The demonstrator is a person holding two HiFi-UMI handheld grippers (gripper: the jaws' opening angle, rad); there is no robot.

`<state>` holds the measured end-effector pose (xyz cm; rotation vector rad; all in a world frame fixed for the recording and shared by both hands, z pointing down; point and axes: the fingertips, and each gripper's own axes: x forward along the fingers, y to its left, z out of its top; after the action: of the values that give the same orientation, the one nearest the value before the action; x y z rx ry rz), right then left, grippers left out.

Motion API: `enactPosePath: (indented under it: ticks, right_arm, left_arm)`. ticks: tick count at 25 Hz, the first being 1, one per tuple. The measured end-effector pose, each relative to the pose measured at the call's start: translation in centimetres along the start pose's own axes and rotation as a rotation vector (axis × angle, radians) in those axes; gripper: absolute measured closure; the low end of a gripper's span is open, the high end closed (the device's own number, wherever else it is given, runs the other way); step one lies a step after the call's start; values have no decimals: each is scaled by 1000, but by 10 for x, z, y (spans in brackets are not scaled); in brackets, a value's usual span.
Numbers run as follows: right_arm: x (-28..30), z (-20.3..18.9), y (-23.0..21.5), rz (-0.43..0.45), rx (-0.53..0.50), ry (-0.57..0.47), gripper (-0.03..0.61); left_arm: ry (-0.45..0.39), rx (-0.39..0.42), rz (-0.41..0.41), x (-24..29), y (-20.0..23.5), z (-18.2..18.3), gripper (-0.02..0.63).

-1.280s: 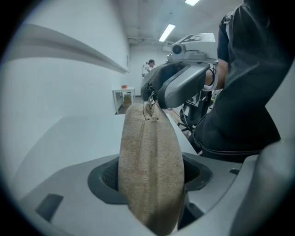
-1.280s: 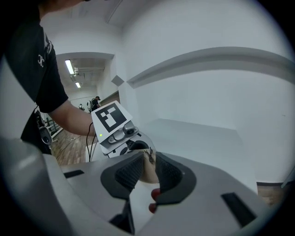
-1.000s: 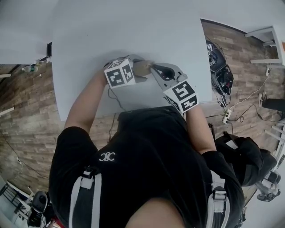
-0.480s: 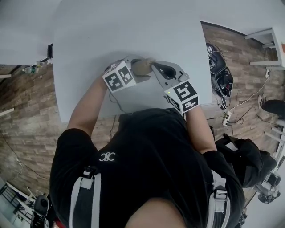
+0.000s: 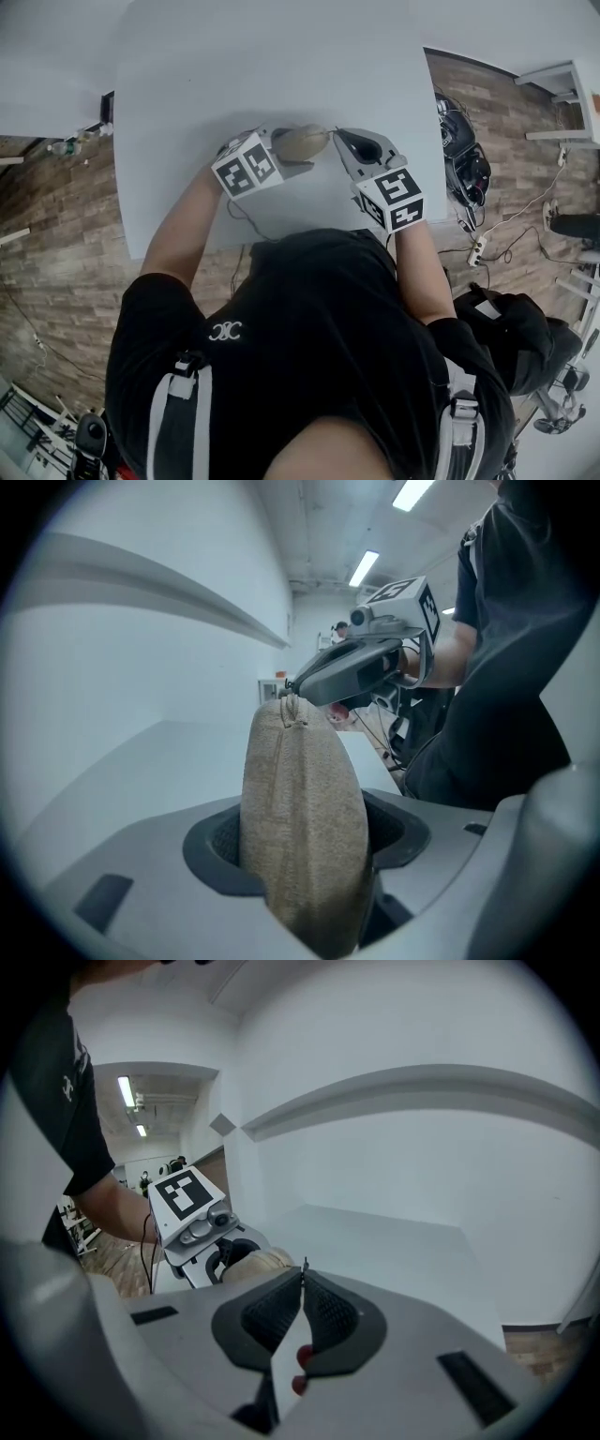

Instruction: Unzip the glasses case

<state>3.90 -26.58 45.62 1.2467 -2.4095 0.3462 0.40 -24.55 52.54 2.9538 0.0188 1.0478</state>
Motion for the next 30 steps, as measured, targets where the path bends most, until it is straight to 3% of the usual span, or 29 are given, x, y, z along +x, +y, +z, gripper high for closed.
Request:
enactPosePath:
  ticks: [12, 22, 30]
  right_arm:
    - [-5, 4, 2, -3, 56, -26, 557]
    - [-11, 2, 1, 15, 92, -51, 557]
    - [-15, 8, 3, 26, 106, -79, 557]
  left_arm:
    - [-125, -109, -44, -13, -9, 15, 328]
    - [-286, -271, -134, -26, -18, 33, 328]
    - [-485, -498, -243, -39, -18, 53, 328]
